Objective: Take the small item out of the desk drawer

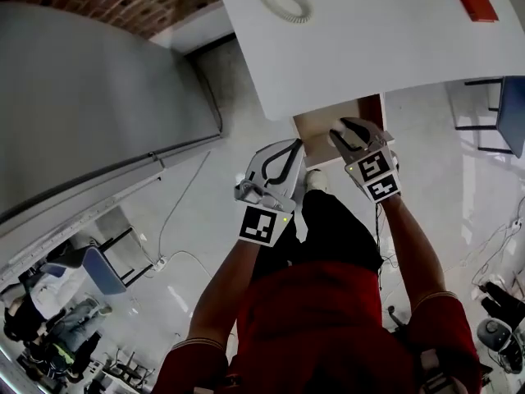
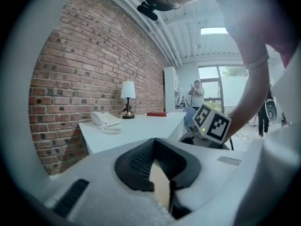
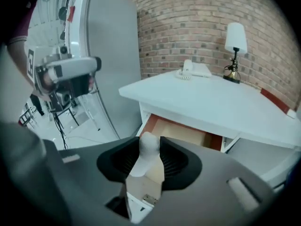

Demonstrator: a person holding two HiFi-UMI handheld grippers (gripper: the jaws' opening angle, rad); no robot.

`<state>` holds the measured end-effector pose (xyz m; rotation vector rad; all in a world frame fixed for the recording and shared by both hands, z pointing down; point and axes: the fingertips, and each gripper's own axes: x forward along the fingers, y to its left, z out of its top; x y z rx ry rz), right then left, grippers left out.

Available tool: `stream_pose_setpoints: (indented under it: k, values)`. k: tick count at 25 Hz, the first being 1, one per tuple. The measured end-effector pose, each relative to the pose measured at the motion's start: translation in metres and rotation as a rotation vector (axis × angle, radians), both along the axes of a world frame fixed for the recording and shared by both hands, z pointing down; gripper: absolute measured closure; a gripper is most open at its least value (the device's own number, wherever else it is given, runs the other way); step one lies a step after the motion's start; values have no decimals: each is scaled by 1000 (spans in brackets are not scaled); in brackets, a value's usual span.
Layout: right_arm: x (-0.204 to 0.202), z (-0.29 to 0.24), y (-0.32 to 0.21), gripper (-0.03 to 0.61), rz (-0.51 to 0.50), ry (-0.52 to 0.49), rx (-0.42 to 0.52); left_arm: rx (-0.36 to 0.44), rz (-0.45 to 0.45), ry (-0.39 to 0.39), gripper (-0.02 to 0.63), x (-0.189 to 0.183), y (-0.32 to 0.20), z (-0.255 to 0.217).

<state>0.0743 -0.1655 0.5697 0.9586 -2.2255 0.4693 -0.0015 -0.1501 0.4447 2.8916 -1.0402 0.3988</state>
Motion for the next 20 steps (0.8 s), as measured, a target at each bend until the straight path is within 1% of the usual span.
stream_pose_setpoints:
  k: [5, 12, 13, 16, 17, 20]
  values:
    - [6, -82, 15, 428, 84, -100, 107, 34, 34, 8, 609, 5, 6, -32]
    - [12, -195, 34, 428, 165, -256, 280, 116, 98, 19, 609, 18, 21, -92]
    - [12, -210, 38, 428, 172, -279, 310, 123, 102, 34, 609, 19, 23, -102]
    - [15, -249, 52, 428, 177, -326, 396, 98, 70, 132, 609, 23, 32, -129]
    - [16, -259, 58, 428, 175, -335, 423, 97, 66, 154, 609, 25, 35, -138]
    - [21, -286, 77, 430, 172, -355, 488, 113, 76, 186, 609, 29, 48, -163]
